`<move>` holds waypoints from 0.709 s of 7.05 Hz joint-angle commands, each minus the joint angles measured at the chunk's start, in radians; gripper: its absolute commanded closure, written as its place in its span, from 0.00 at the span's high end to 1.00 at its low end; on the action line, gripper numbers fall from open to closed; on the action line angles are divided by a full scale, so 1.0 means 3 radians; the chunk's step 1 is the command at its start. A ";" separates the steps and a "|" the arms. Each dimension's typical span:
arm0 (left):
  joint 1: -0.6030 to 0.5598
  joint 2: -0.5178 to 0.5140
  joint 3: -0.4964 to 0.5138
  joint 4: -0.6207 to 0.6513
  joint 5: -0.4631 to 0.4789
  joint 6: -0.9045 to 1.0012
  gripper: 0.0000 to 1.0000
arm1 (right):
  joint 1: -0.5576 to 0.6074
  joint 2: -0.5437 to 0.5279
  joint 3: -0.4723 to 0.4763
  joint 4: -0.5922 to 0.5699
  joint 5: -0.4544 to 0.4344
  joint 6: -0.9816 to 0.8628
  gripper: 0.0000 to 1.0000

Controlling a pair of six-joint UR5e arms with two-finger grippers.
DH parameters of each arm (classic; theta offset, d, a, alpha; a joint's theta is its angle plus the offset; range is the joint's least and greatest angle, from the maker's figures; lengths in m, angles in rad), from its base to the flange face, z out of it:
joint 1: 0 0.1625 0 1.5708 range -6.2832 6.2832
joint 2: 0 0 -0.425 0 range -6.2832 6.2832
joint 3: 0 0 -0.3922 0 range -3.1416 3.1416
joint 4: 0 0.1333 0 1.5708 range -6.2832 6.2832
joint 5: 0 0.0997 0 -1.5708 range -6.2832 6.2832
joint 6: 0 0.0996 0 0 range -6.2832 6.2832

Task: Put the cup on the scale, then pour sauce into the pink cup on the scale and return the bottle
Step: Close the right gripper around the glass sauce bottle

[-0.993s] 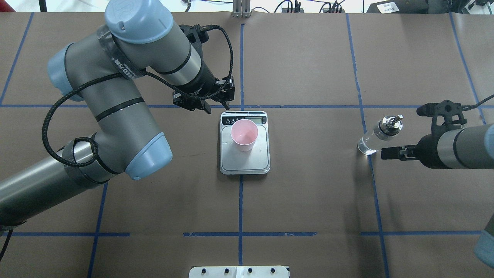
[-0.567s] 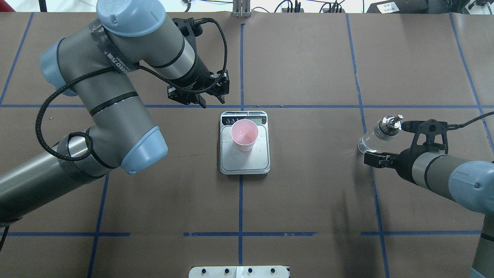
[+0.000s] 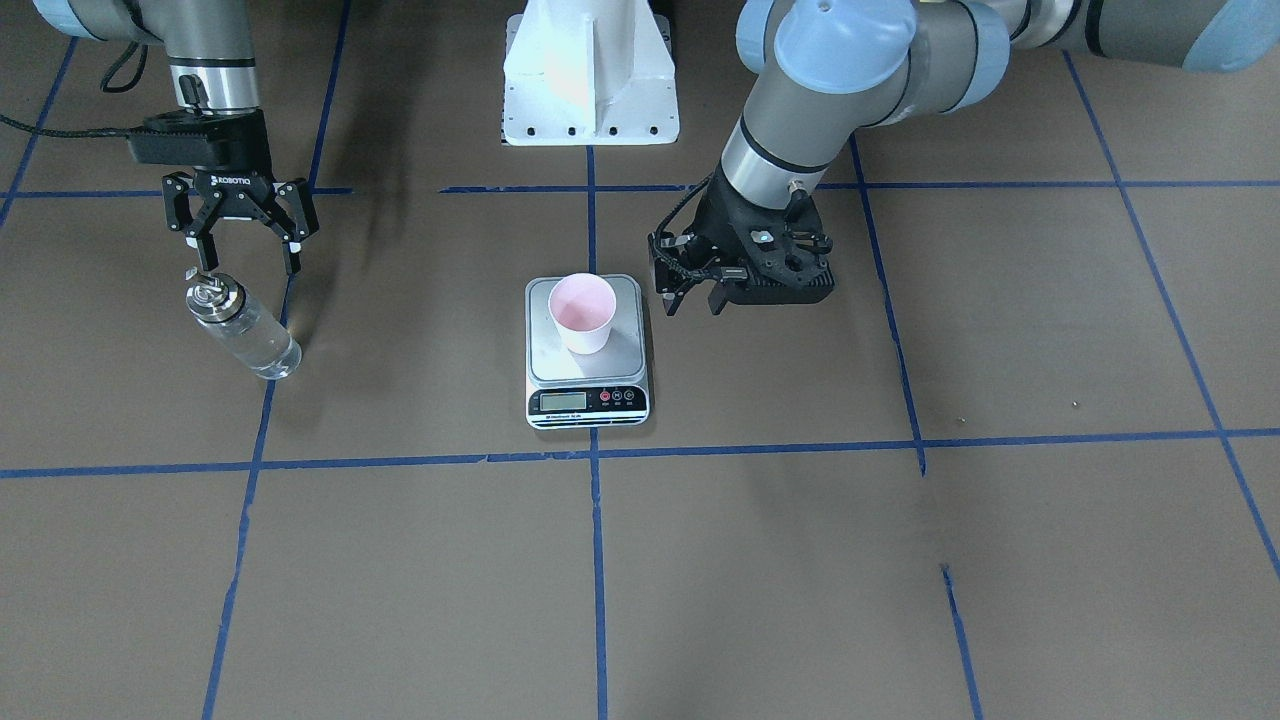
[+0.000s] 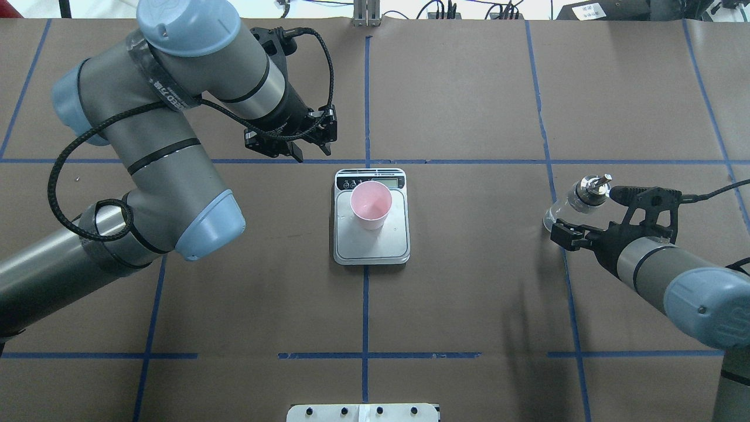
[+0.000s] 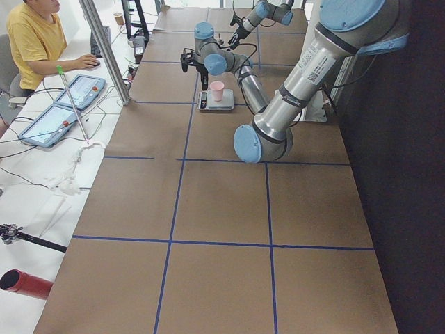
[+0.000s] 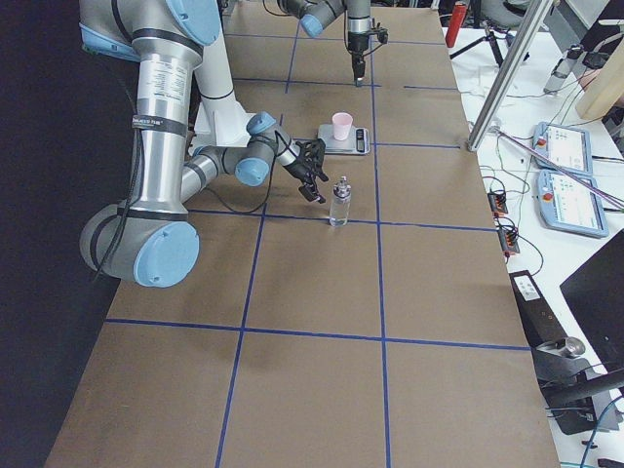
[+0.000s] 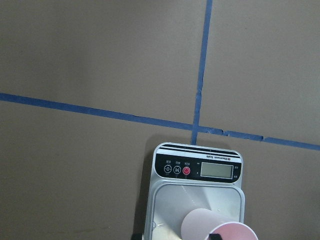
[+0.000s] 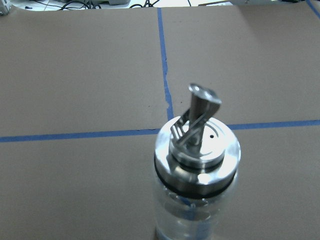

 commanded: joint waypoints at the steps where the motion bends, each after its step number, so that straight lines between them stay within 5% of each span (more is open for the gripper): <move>1: -0.0017 0.0094 -0.0004 -0.0008 0.0048 0.0044 0.54 | -0.0211 -0.0006 -0.0144 0.0029 -0.0543 0.0182 1.00; 3: -0.0017 0.0104 0.0007 -0.0008 0.0053 0.0064 0.54 | -0.0360 -0.0006 -0.0491 0.0523 -0.1009 0.0162 1.00; 5: -0.0022 0.0110 0.0002 0.0002 0.0058 0.0090 0.55 | -0.0376 0.0005 -0.0544 0.0551 -0.1118 0.0132 1.00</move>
